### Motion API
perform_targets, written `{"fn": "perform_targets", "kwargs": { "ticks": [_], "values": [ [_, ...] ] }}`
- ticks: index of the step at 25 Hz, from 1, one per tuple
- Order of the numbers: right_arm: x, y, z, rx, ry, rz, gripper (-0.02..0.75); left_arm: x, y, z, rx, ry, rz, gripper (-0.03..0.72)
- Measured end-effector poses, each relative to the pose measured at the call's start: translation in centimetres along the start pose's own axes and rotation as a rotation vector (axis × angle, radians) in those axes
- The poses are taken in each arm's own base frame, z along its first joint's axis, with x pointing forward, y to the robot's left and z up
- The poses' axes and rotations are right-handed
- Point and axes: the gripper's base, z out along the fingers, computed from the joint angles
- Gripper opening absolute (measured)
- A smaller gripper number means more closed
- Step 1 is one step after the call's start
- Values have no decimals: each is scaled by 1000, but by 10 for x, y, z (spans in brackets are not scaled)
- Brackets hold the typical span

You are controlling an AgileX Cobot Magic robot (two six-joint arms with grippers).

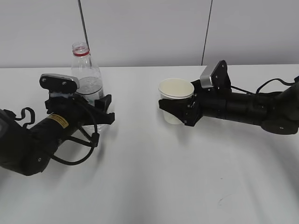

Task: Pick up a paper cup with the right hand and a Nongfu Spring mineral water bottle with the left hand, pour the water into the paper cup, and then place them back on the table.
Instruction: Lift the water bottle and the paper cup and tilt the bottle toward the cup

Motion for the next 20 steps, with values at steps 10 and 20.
{"fn": "perform_targets", "kwargs": {
  "ticks": [10, 20],
  "values": [
    [-4, 27, 21, -87, 2, 33, 524, -16, 55, 12, 21, -45, 102, 430],
    [-15, 76, 57, -222, -2, -10, 524, -45, 80, 40, 130, -66, 412, 430]
  ]
}}
